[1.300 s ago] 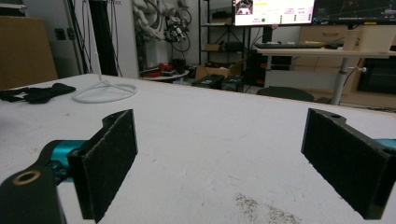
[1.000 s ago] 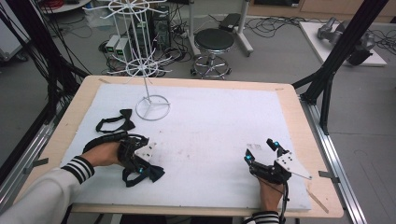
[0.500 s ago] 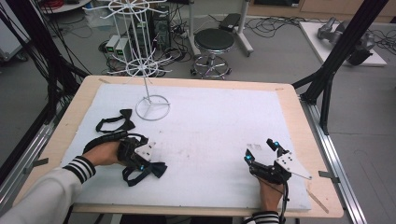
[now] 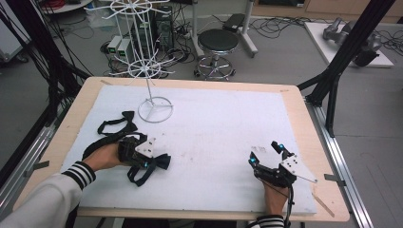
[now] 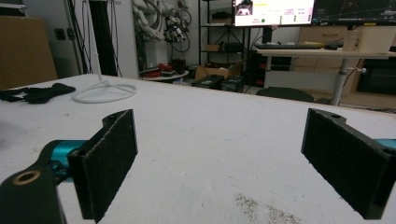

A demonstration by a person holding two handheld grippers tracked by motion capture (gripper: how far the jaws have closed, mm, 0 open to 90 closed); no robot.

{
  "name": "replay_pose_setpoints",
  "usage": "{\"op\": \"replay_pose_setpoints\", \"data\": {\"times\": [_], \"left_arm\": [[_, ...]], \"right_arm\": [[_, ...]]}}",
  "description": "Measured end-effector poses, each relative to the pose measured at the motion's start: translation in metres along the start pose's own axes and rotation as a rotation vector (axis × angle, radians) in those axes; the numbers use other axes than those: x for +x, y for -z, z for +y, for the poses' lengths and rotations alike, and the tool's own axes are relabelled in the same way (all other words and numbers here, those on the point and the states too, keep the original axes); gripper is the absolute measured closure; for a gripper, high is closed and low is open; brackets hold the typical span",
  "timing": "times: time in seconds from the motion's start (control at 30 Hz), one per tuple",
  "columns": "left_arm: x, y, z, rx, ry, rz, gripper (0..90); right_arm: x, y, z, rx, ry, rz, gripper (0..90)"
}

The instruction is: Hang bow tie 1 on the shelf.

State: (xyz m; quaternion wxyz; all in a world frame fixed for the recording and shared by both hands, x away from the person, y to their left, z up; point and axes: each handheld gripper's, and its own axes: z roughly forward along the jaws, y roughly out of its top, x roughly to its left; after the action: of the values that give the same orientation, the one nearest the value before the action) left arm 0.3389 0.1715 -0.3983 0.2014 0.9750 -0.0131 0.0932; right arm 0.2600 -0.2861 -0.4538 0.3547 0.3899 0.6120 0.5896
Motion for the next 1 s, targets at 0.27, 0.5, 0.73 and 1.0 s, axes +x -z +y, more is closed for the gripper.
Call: {"op": "replay_pose_setpoints", "data": {"times": [0.27, 0.5, 0.73, 1.0], "left_arm": [[0.006, 0.016, -0.008, -0.121, 0.136, 0.062, 74.5], [0.008, 0.019, -0.011, -0.171, 0.196, 0.071, 74.5], [0.014, 0.032, -0.015, -0.312, 0.298, 0.087, 74.5], [0.019, 0.051, -0.026, -0.416, 0.384, 0.16, 74.5]], "right_arm": [[0.0, 0.0, 0.0, -0.001, 0.004, -0.001, 9.9], [0.0, 0.0, 0.0, -0.001, 0.004, -0.001, 9.9], [0.0, 0.0, 0.0, -0.004, 0.007, 0.0, 10.0], [0.0, 0.0, 0.0, -0.002, 0.005, 0.001, 10.0]]}}
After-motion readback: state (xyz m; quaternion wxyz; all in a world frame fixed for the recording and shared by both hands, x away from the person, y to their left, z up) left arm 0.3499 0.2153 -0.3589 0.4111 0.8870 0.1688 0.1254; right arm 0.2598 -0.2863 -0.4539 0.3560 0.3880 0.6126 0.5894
